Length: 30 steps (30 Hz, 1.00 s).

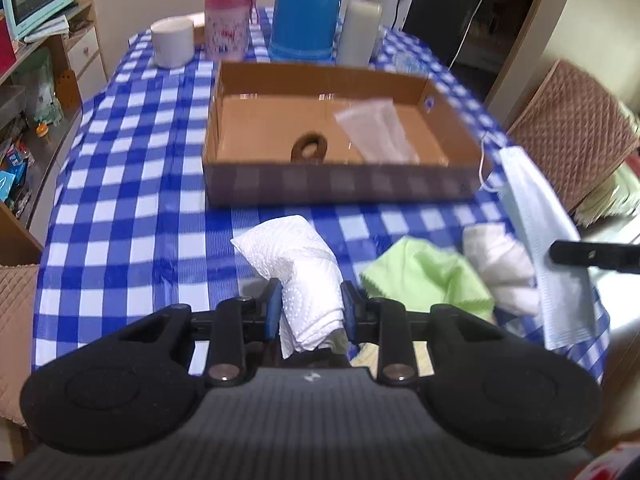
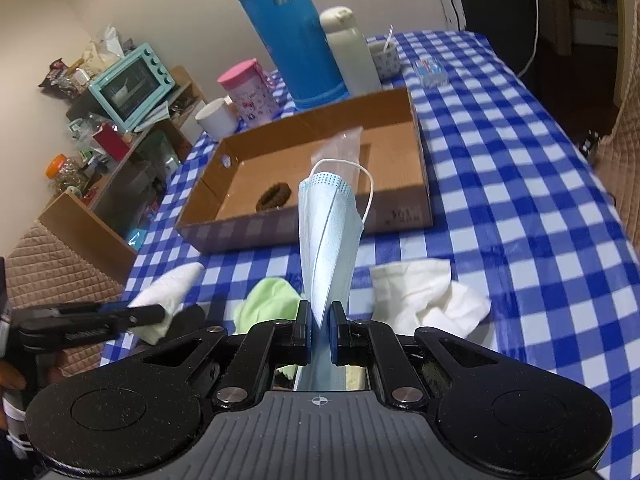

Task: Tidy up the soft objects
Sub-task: 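Grasp the folded white tissue with the left gripper and lift it, then lower the tissue and face mask into the cardboard box and open both grippers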

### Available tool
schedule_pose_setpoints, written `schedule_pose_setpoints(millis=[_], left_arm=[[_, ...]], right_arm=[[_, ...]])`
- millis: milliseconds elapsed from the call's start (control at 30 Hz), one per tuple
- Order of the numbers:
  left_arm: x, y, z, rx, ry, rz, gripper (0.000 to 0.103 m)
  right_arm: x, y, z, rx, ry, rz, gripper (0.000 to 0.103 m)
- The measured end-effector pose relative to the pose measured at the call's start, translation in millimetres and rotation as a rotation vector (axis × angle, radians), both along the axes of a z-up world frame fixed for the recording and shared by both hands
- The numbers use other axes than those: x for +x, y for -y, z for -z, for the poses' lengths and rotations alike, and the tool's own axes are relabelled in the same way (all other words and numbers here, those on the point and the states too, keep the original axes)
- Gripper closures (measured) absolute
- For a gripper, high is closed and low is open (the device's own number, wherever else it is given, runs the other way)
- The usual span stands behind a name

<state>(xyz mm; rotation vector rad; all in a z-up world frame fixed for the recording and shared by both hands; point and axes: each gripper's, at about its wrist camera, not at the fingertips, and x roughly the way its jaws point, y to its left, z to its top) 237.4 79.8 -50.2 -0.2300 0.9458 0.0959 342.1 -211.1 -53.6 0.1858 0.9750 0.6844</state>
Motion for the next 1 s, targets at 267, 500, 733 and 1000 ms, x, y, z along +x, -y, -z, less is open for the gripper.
schedule_pose_setpoints(millis=[267, 500, 733, 1000], left_arm=[[-4, -14, -36, -0.028, 0.092, -0.023, 0.075], [0, -14, -56, 0.023, 0.145, -0.004, 0.075], [19, -10, -66, 0.063, 0.175, 0.028, 0.075], [53, -9, -66, 0.102, 0.193, 0.065, 0.075]], right_arm=[[2, 2, -17, 0.014, 0.055, -0.012, 0.094], [11, 0, -37, 0.036, 0.122, -0.035, 0.094], [28, -9, -54, 0.078, 0.195, -0.056, 0.094], [58, -31, -58, 0.111, 0.281, -0.092, 0.094]])
